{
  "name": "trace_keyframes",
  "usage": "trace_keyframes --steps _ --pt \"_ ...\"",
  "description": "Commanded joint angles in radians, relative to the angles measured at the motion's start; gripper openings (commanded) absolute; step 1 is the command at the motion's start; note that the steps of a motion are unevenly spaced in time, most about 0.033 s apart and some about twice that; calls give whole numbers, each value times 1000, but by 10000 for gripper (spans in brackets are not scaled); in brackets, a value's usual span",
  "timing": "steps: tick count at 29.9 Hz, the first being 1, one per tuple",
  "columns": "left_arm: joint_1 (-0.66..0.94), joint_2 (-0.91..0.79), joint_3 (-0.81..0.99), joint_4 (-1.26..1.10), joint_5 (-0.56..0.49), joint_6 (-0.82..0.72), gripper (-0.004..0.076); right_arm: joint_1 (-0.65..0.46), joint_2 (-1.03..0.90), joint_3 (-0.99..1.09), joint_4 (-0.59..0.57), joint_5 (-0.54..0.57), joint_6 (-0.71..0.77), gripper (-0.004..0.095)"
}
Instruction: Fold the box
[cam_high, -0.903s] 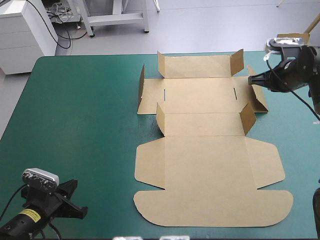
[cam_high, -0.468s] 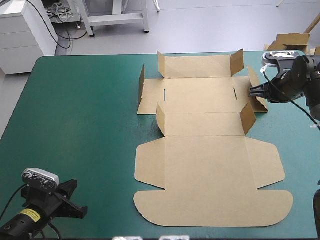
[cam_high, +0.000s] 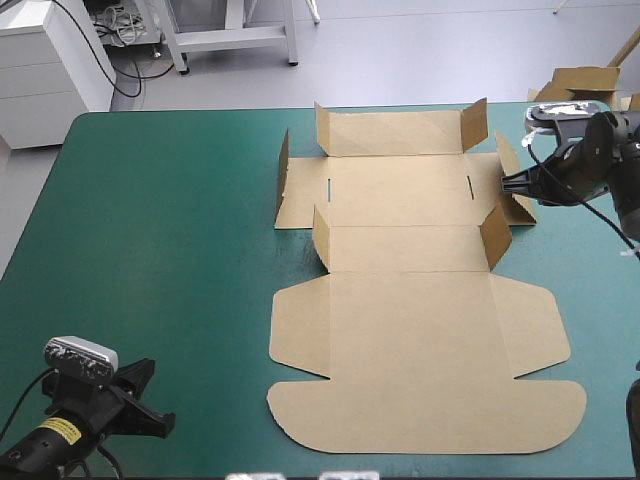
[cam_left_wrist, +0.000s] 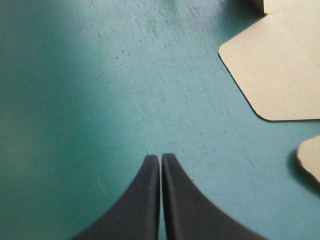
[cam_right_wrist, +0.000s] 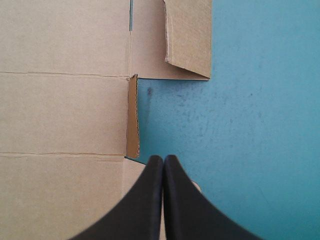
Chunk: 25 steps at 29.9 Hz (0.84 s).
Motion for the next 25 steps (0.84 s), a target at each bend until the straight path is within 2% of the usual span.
trace_keyframes --steps 1,7,10,17,21,25 --pt "1 12 -25 -23 -64 -5 -8 -8 -44 -24 -15 -37 -6 80" --pt "1 12 -25 -23 -64 -5 -8 -8 -44 -22 -15 -37 48 486" --pt "1 12 -25 -23 -64 -5 -8 -8 -44 -22 -15 -37 48 596" --pt "1 12 -25 -23 -64 -5 -8 -8 -20 -22 52 -90 48 605" --pt "1 12 -25 -23 -64 -5 -8 -8 43 -22 108 -79 32 604" --pt "1 12 -25 -23 -64 -5 -8 -8 125 -22 116 -54 13 605"
